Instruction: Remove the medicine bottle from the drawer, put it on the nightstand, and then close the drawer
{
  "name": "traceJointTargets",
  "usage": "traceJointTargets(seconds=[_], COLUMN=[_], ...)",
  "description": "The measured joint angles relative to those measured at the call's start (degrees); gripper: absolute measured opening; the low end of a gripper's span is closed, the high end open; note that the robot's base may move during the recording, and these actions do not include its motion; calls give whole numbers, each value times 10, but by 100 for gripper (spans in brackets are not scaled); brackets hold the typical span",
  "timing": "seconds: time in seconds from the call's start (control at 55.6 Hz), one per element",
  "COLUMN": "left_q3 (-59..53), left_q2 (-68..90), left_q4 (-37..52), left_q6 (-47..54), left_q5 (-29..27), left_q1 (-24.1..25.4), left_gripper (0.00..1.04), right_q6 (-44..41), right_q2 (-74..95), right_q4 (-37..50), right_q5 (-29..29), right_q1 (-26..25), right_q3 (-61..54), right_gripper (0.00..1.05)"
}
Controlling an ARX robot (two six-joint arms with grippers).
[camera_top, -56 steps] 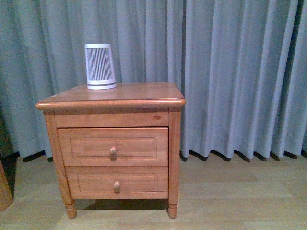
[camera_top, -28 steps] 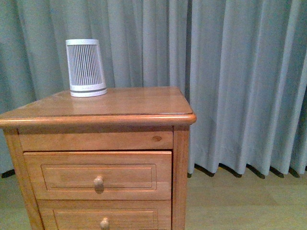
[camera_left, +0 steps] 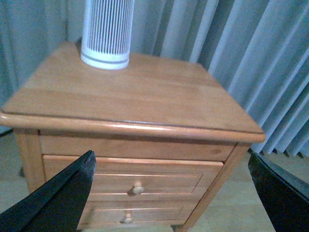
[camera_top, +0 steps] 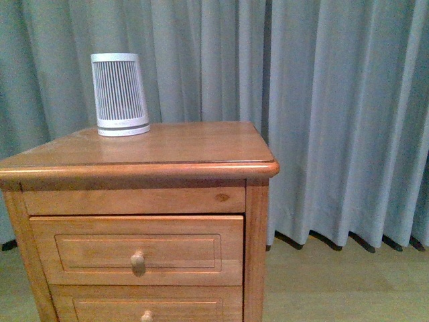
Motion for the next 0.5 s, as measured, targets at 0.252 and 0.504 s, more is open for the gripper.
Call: traceJointTargets(seconds=[0.252,0.504], left_q3=[63,212], left_q2=[287,476], left_q4=[59,-13], left_q6=[12,33], left_q5=[-73,-107], left_q1=[-106,-128], left_gripper=[98,98], right_q6=[0,0], right_q2=[0,0], right_q4=[0,0], right_q5=[0,0], right_q1=[0,0], right_q3=[0,0], right_gripper=[98,98])
